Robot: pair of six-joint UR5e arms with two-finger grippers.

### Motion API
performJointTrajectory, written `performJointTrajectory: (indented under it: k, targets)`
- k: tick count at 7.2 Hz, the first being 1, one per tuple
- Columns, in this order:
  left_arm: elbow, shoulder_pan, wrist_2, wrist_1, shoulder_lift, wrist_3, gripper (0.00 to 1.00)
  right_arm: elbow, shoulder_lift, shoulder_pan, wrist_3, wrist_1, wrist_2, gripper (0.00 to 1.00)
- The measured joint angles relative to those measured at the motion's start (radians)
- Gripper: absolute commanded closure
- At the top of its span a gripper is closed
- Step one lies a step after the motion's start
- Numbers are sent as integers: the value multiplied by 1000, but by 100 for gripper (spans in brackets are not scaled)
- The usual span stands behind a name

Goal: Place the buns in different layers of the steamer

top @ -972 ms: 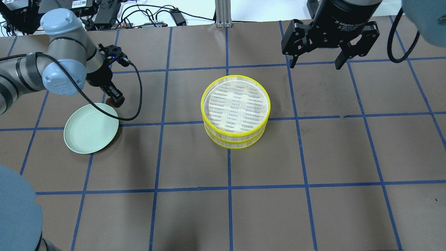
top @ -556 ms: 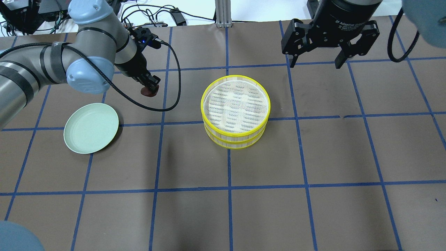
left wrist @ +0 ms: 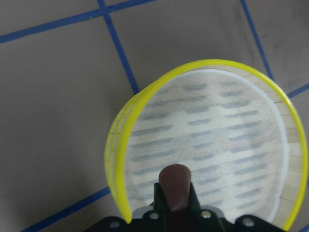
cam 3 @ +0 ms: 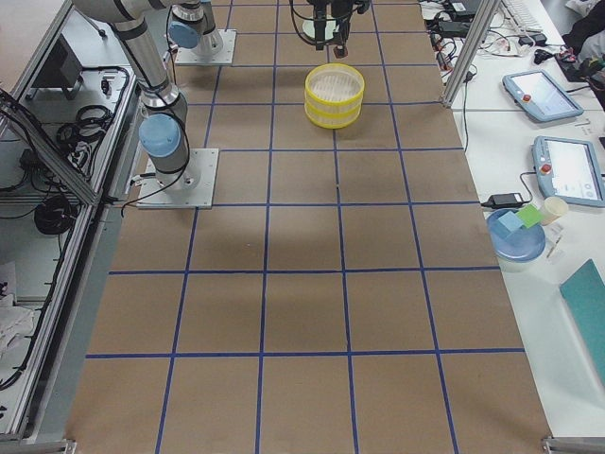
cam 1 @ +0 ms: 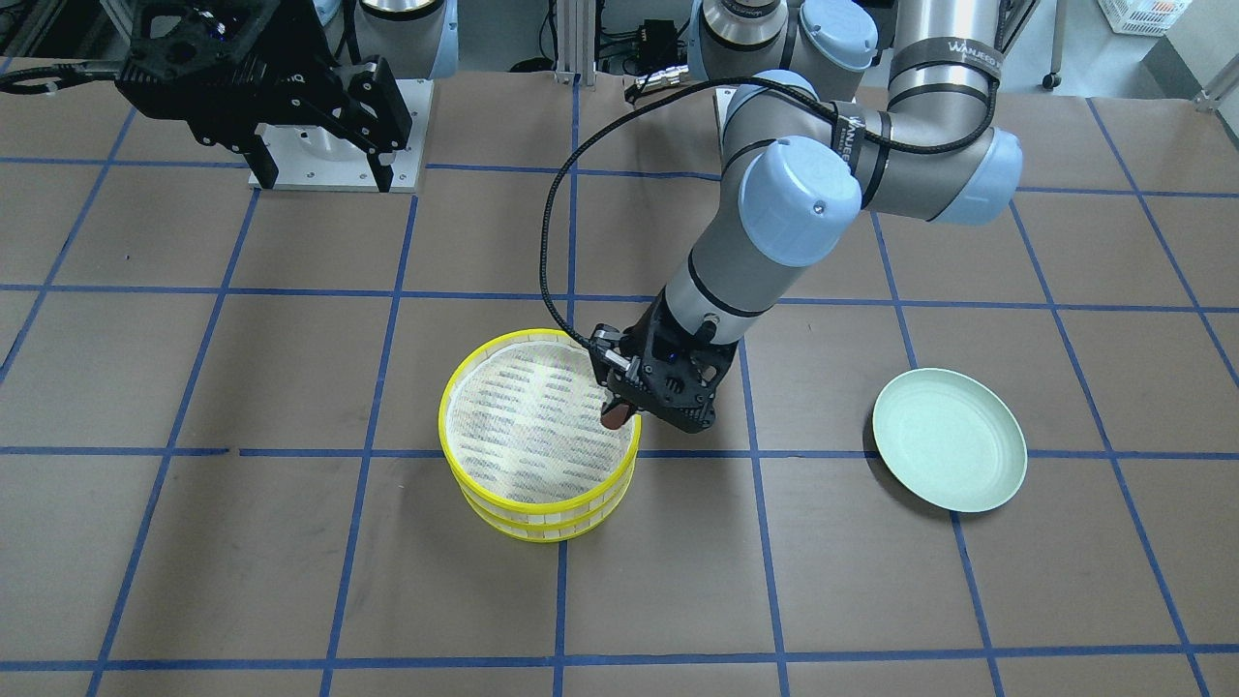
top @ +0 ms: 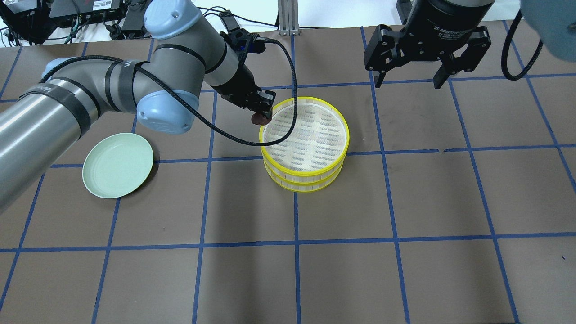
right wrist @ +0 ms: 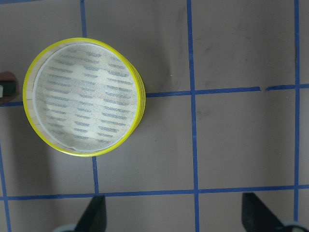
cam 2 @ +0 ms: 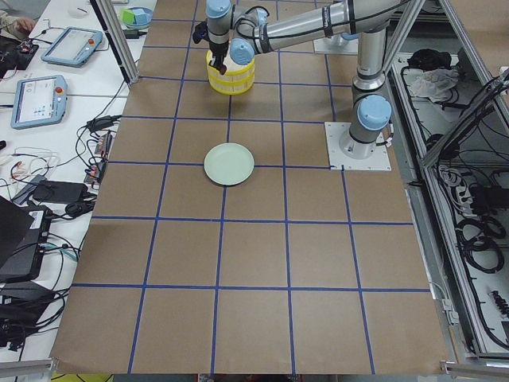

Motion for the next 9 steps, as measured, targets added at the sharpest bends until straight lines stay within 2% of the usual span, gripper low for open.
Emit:
performJointTrajectory:
  k: [1,2,4,7,9]
  targets:
    - [-2,-17,-58,6,-7,-55,73,0,0,0,0,2,0,0]
    - [-3,-25,-93,9,-15,-92,2,0,0,0,1,2,0,0]
    - [-2,-38,-114,15,-25,-121,0,0,-1,1,0,3,0,0]
    - [5,-40,-93,11,-15,-129,0,0,-1,0,0,4,0,0]
    - [16,-24,15,-14,4,-128,0,0,-1,0,1,5,3,0]
